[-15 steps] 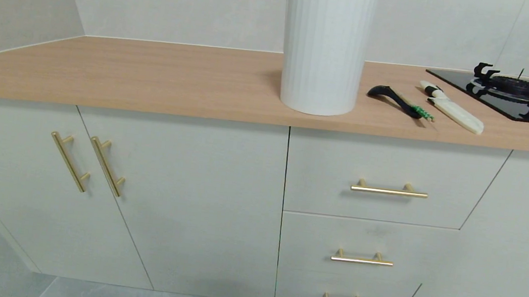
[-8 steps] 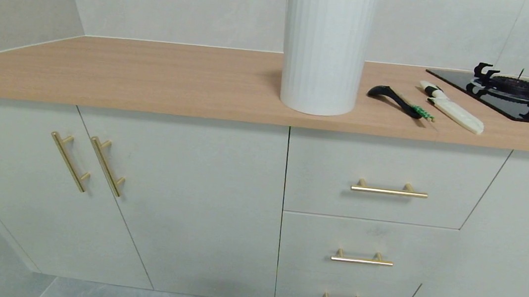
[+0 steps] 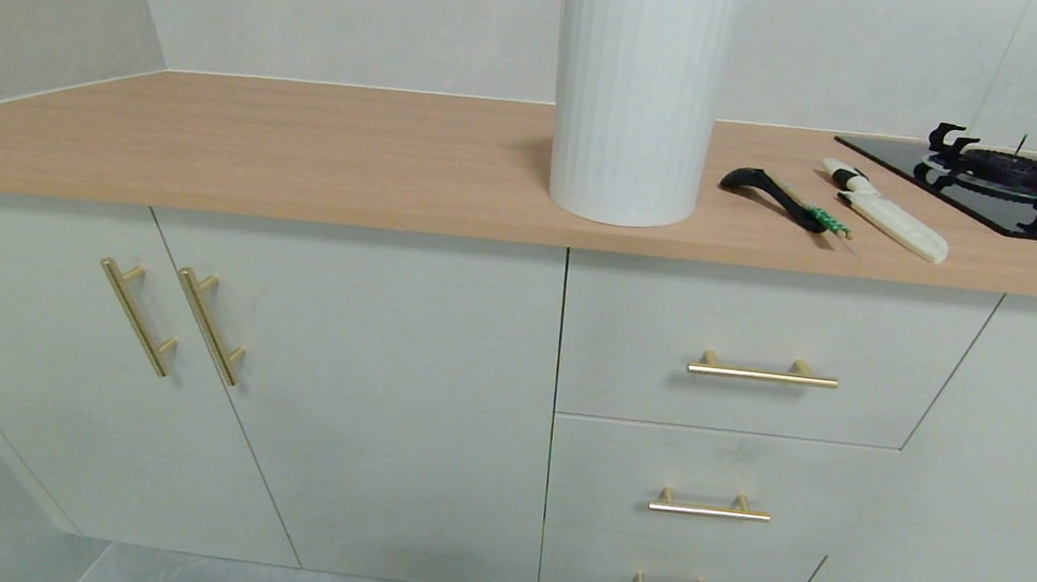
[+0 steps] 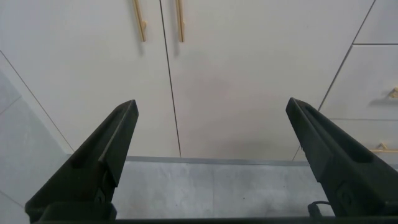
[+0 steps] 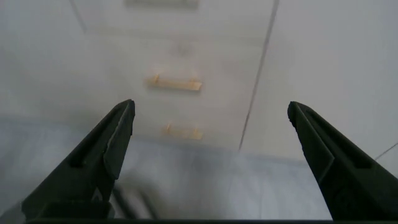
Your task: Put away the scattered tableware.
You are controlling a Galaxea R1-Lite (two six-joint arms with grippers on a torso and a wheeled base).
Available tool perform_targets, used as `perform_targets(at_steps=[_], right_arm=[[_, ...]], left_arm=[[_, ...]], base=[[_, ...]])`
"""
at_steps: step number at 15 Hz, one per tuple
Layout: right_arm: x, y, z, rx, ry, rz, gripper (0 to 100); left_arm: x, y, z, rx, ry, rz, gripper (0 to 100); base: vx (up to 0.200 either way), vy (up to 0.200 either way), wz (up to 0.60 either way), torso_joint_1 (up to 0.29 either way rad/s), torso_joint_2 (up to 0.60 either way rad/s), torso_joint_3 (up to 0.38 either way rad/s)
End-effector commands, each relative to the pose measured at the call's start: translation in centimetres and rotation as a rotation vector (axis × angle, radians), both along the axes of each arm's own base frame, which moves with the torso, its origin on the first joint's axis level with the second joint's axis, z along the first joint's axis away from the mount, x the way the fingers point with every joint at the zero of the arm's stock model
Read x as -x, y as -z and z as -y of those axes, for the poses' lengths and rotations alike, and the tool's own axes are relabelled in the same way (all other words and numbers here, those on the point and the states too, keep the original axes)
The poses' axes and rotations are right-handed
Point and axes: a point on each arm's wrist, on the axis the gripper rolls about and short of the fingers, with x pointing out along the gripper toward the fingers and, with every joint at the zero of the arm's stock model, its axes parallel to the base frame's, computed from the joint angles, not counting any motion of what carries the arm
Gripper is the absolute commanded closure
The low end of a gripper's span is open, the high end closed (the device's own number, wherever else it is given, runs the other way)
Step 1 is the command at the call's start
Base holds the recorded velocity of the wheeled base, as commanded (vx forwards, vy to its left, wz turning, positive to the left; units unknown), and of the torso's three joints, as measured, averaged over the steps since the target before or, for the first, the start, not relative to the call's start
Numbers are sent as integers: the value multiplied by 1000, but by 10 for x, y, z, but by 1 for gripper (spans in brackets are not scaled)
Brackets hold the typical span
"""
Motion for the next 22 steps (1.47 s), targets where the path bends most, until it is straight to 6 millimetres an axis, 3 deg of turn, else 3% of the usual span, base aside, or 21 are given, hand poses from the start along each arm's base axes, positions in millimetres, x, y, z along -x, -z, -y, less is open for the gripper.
perform_targets(at_steps=[1, 2, 5, 6, 7, 9, 10, 11, 16, 22], right_arm=[[-78, -18, -16, 19, -169, -377, 0], [-95, -17, -21, 31, -185, -441, 0], [-169, -2, -45, 61, -227, -595, 0], [-181, 4, -49, 63, -233, -604, 0], [-204, 20, -59, 72, -240, -619, 0], [-232, 43, -71, 107, -213, -629, 0], [-232, 43, -71, 107, -213, -629, 0], [-253, 64, -84, 138, -175, -603, 0], [-270, 106, -114, 86, -120, -567, 0], [-289, 133, -120, 61, -21, -439, 0]], left_arm=[[0, 0, 0, 0, -1, -1, 0], [0, 0, 0, 0, -1, -1, 0], [0, 0, 0, 0, 1, -1, 0], [0, 0, 0, 2, 1, -1, 0], [0, 0, 0, 0, -1, -1, 0], [0, 0, 0, 0, -1, -1, 0], [0, 0, 0, 0, -1, -1, 0], [0, 0, 0, 0, -1, -1, 0], [0, 0, 0, 0, -1, -1, 0], [0, 0, 0, 0, -1, -1, 0]], base=[[0, 0, 0, 0, 0, 0], [0, 0, 0, 0, 0, 0], [0, 0, 0, 0, 0, 0], [0, 0, 0, 0, 0, 0], [0, 0, 0, 0, 0, 0], [0, 0, 0, 0, 0, 0], [0, 0, 0, 0, 0, 0], [0, 0, 0, 0, 0, 0], [0, 0, 0, 0, 0, 0], [0, 0, 0, 0, 0, 0]])
